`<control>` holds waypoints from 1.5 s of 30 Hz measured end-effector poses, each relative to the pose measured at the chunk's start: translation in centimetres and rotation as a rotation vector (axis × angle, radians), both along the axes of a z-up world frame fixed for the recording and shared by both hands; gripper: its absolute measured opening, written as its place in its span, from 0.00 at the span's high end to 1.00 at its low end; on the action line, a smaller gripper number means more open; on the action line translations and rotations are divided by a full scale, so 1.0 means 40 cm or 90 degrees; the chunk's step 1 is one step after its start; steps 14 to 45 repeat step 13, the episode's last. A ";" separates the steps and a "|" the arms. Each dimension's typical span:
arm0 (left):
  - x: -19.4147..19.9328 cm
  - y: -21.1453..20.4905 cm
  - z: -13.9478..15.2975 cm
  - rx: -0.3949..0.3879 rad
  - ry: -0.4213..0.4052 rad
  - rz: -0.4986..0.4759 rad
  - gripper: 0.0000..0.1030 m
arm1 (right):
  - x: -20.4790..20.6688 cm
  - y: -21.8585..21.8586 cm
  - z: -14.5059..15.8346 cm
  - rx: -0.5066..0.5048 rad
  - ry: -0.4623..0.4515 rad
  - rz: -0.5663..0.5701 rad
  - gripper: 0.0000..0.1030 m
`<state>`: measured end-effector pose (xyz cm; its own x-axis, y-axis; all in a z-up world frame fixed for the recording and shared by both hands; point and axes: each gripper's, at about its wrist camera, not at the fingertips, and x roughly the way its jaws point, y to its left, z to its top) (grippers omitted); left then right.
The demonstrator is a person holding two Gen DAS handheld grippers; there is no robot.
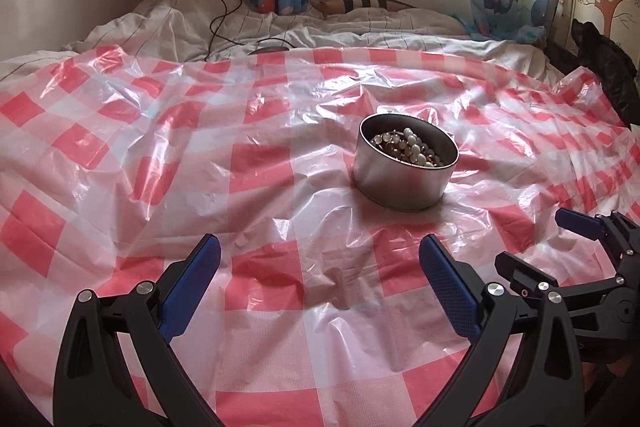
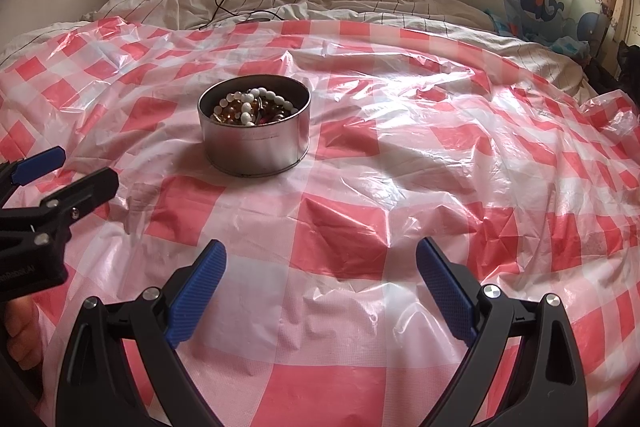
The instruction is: Organize jewelry
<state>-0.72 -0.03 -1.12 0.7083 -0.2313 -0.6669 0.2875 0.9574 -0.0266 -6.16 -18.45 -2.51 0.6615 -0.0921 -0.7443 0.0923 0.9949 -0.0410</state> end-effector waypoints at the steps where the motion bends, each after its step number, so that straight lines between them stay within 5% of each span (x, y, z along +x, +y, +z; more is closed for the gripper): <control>1: 0.002 0.002 0.000 0.000 0.000 0.001 0.07 | -0.003 -0.001 0.000 0.000 0.000 0.000 0.11; 9: 0.023 -0.021 -0.029 0.005 0.076 -0.015 0.07 | -0.008 0.000 0.000 0.000 0.000 0.001 0.11; 45: 0.017 -0.027 -0.030 0.009 0.071 -0.021 0.07 | -0.009 0.000 0.001 0.000 0.000 0.000 0.11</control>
